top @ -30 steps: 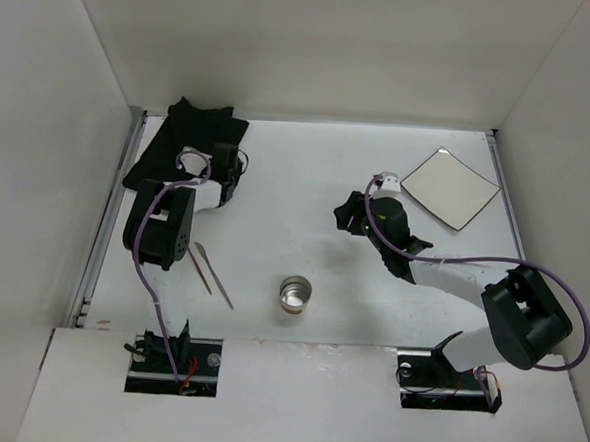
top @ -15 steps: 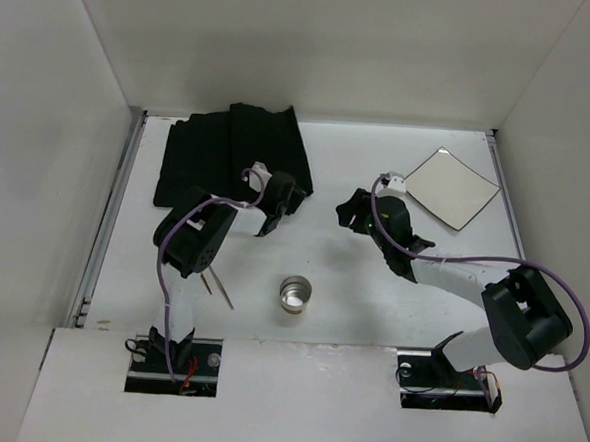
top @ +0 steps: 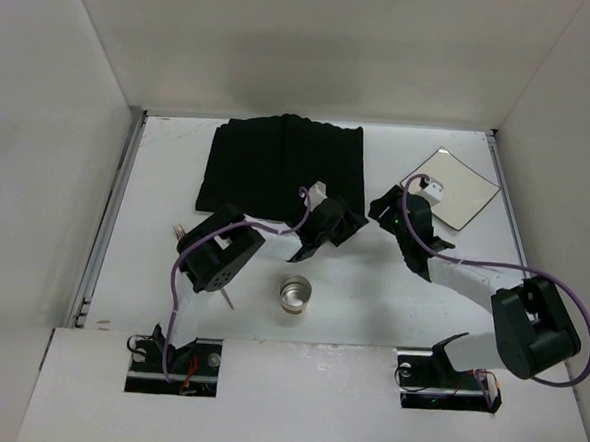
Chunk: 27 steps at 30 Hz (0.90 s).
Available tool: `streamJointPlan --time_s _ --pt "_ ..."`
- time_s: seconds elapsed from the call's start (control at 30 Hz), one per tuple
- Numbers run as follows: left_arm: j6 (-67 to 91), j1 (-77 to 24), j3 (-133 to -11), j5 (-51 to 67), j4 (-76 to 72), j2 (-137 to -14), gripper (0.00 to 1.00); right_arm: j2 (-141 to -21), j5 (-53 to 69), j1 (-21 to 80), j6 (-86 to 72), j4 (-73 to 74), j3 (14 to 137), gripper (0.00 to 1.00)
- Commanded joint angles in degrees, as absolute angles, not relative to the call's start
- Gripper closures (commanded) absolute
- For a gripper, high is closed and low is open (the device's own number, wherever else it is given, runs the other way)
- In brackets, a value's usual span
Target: Set the dinner table for one person
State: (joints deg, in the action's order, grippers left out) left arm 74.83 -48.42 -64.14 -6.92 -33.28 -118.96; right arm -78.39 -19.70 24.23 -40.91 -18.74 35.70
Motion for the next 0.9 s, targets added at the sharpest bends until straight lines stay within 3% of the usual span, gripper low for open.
streamJointPlan --time_s 0.0,0.2,0.37,0.53,0.73,0.87 --pt "69.8 -50.1 -64.0 -8.1 -34.5 -110.2 0.49 -78.9 -21.0 24.1 -42.8 -17.7 36.5 0.36" --pt "58.3 -49.9 -53.4 -17.2 -29.1 -94.3 0.44 -81.7 -20.5 24.5 -43.7 -15.6 38.2 0.36" --pt "57.8 -41.3 -38.8 -25.6 -19.0 -79.8 0.44 -85.2 -15.0 24.1 -46.8 -16.0 39.3 0.37" --pt "58.1 -28.5 -27.8 -24.9 -14.6 -69.3 0.43 -90.5 -12.6 23.9 -48.8 -17.0 41.2 0.37" --pt "57.4 -13.9 -24.9 -18.1 -15.6 -71.5 0.42 -96.1 -9.5 22.7 -52.3 -18.7 44.1 0.40" --pt "57.2 -11.2 -24.9 -17.1 -22.9 -75.8 0.42 -98.0 -8.0 22.1 -53.0 -22.3 43.7 0.40"
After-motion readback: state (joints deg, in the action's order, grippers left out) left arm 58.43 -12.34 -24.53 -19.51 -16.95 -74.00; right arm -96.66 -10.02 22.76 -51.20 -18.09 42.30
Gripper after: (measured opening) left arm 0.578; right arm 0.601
